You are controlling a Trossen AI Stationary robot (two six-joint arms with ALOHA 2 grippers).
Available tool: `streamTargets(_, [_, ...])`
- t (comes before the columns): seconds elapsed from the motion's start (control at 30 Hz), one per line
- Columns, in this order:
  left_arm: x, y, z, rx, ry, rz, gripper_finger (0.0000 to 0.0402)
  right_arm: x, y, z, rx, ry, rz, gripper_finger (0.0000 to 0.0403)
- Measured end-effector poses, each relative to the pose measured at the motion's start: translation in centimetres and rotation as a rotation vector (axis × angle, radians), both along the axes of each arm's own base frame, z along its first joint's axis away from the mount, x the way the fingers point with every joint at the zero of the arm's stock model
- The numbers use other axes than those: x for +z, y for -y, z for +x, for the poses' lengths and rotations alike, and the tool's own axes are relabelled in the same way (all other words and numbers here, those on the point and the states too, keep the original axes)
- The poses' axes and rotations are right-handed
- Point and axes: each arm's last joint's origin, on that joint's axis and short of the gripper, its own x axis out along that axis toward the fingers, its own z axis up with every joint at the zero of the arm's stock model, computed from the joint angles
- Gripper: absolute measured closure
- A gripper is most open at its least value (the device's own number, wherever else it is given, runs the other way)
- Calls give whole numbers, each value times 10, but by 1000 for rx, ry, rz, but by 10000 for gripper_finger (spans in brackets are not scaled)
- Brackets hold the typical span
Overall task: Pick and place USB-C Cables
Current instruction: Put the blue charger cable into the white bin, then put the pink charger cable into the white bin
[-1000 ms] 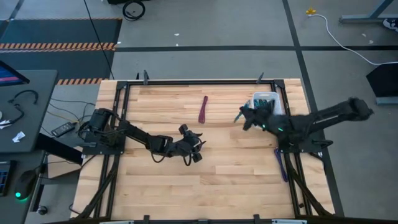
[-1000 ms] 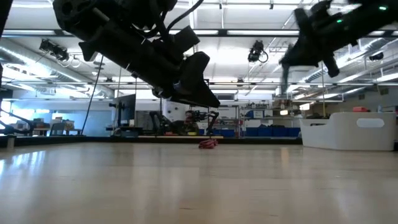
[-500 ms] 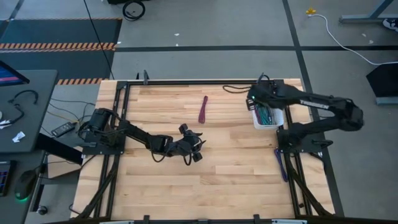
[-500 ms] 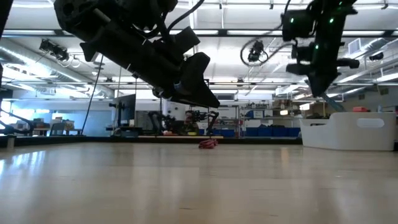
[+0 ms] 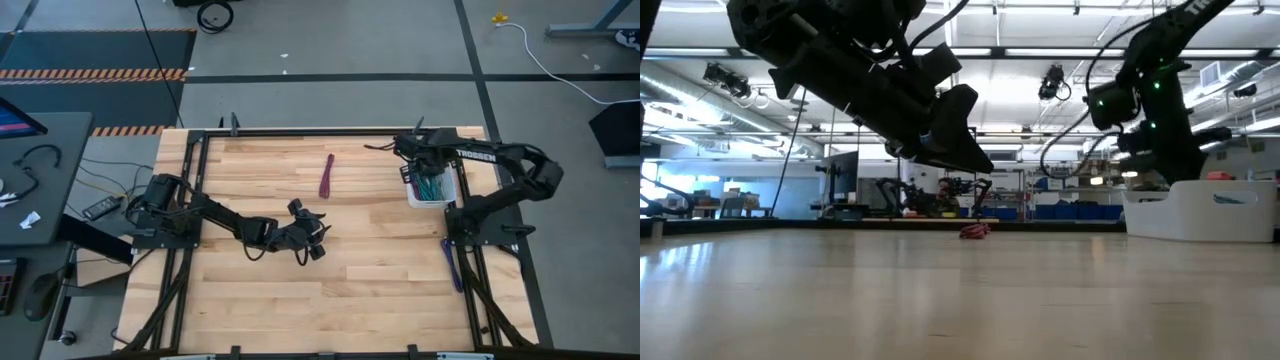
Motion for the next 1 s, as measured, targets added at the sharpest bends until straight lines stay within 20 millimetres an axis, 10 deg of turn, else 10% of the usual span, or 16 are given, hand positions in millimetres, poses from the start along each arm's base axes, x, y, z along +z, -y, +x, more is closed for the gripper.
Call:
streamTargets(0.5, [0,1,0,1,5,-9,230,-23,5,-13,69,8,37,292])
streamTargets(1.0, [0,4,0,-12,17,-46,230,63,-4,-6,270,174,-272,211])
